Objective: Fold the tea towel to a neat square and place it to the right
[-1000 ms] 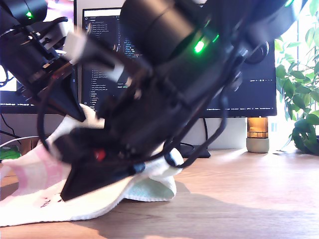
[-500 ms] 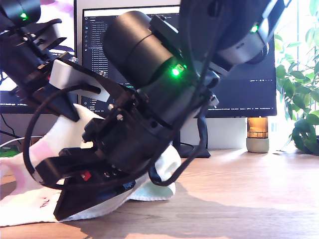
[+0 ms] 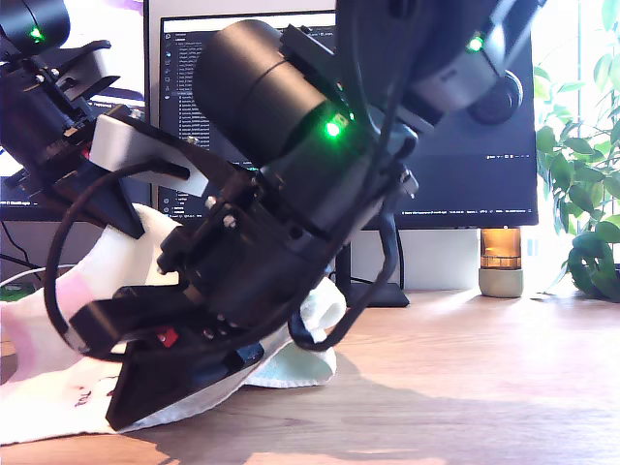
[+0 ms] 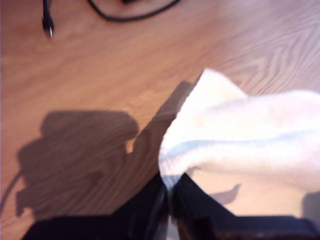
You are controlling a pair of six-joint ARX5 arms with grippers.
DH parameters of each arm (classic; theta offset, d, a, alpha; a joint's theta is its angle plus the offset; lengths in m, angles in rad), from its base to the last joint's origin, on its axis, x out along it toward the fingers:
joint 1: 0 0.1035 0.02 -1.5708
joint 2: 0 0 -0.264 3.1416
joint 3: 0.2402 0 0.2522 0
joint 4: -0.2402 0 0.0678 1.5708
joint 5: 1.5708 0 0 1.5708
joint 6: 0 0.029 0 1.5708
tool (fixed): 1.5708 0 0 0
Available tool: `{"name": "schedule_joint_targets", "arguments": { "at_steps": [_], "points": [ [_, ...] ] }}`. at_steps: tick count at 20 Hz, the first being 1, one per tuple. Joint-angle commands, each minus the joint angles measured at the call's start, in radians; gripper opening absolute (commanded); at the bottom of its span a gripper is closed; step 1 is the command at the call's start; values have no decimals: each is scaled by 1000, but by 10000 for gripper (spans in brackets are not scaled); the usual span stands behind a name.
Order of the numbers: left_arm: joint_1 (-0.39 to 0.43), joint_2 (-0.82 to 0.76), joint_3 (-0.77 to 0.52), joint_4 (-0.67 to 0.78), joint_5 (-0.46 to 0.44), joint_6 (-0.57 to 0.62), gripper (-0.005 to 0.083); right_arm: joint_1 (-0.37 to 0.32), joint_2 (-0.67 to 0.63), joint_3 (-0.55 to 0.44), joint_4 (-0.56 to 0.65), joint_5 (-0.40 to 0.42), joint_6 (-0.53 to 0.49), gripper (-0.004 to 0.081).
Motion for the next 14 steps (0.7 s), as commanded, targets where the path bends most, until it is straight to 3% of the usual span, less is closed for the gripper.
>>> {"name": "schedule_joint_targets", "arguments": {
  "at_steps": [1, 14],
  "points": [
    [9, 23, -13, 10, 3, 13, -19, -4, 66, -74, -118, 4, -37, -11],
    [89, 64, -13, -8, 4, 27, -1, -198, 65, -74, -471, 4, -287, -11]
  ]
}}
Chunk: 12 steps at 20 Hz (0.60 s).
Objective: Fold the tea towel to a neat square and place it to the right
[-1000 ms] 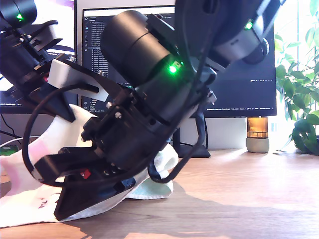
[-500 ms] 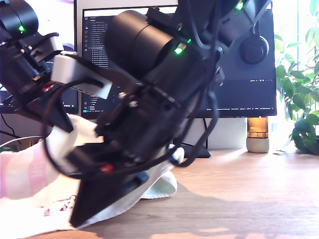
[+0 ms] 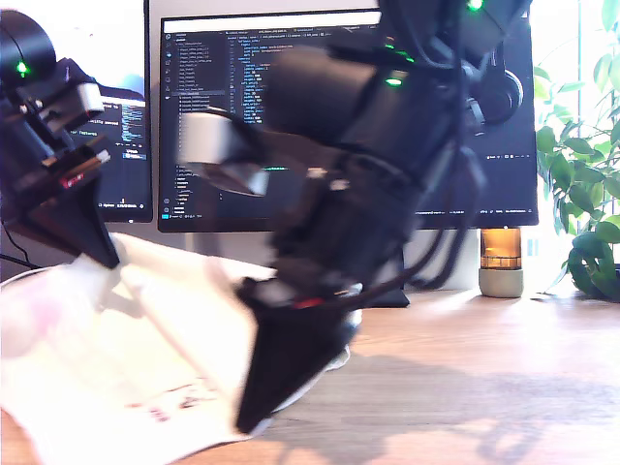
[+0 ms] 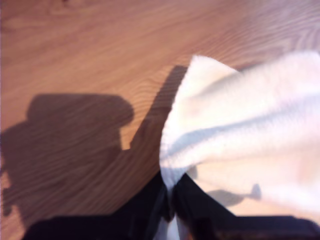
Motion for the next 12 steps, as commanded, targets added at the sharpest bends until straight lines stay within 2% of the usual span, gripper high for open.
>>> {"name": "schedule_joint_targets", "arguments": {
  "at_steps": [1, 5, 8, 12],
  "points": [
    [17, 25, -12, 24, -11, 5, 28, -37, 116, -111, -107, 66, -29, -11],
    [17, 39, -12, 78, -10, 12, 180, -85, 116, -110, -184, 68, -108, -11],
    [31, 24, -12, 132, 60, 31, 177, -112, 115, -106, -230, 69, -155, -11],
    [32, 3, -12, 101, 167, 57, 52, -151, 112, -81, -274, 99, -241, -11]
  ]
}}
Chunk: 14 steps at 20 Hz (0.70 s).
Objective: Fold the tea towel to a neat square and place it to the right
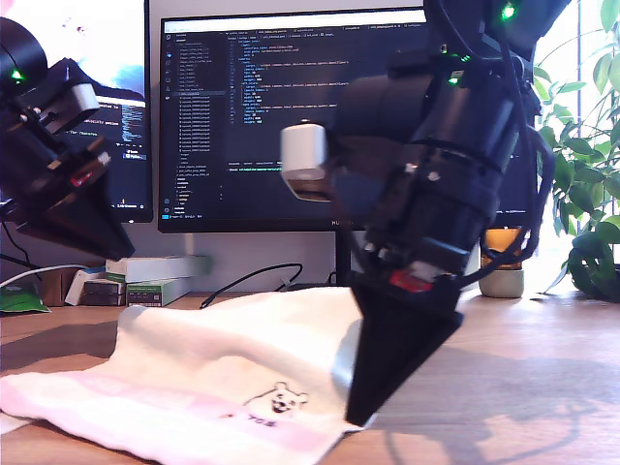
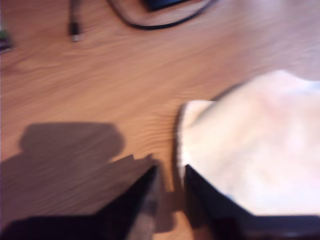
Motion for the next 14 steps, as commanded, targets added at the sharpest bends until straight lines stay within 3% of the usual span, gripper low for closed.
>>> {"name": "schedule_joint_targets", "arguments": {
  "at_steps": [1, 2, 6, 9, 14],
  "points": [
    [-1, -22, -12, -14, 38, 14, 13, -41, 123, -90, -56, 121, -31, -11],
    [-2, -27, -12, -23, 61, 26, -25, -55, 121, -79, -57, 145, -34, -11],
    [-2, -77, -12, -45, 75, 37, -24, -122, 111, -24, -47, 279, -58, -11],
    [-2, -121, -12, -55, 76, 38, -24, -151, 96, 29, -71, 277, -38, -11],
    [-24, -139, -13, -91, 82, 73, -24, -124, 32, 59, -89, 201, -14, -11]
  ]
}}
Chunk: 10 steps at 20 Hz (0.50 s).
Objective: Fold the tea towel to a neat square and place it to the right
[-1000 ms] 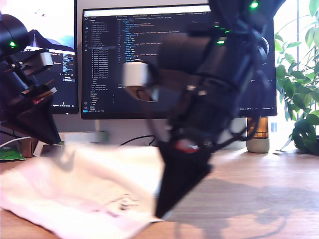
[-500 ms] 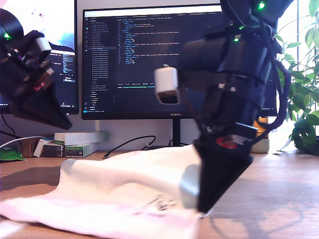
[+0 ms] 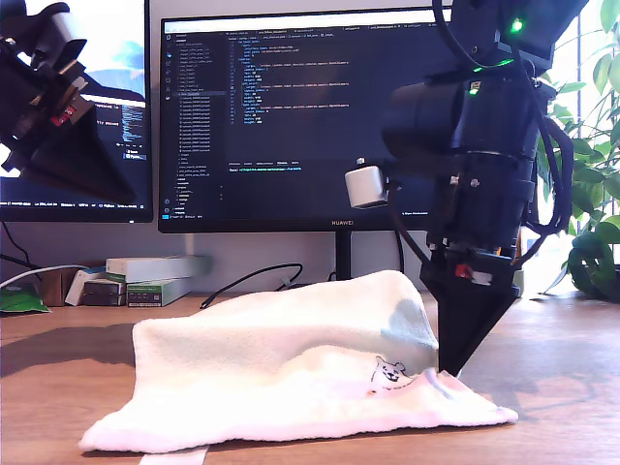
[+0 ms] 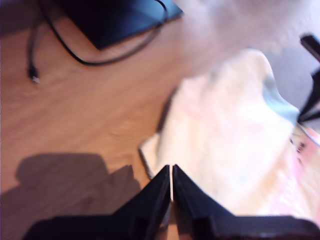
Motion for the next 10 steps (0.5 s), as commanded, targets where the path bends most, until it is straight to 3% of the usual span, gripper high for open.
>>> {"name": "schedule_joint_targets", "arguments": {
  "at_steps": [1, 10],
  "points": [
    [-15, 1, -13, 6, 12, 27, -24, 15, 6, -44, -9, -14, 30, -11],
    [-59, -231, -93, 35, -39, 37, -24, 18, -232, -45, 24, -105, 235, -11]
  ]
}}
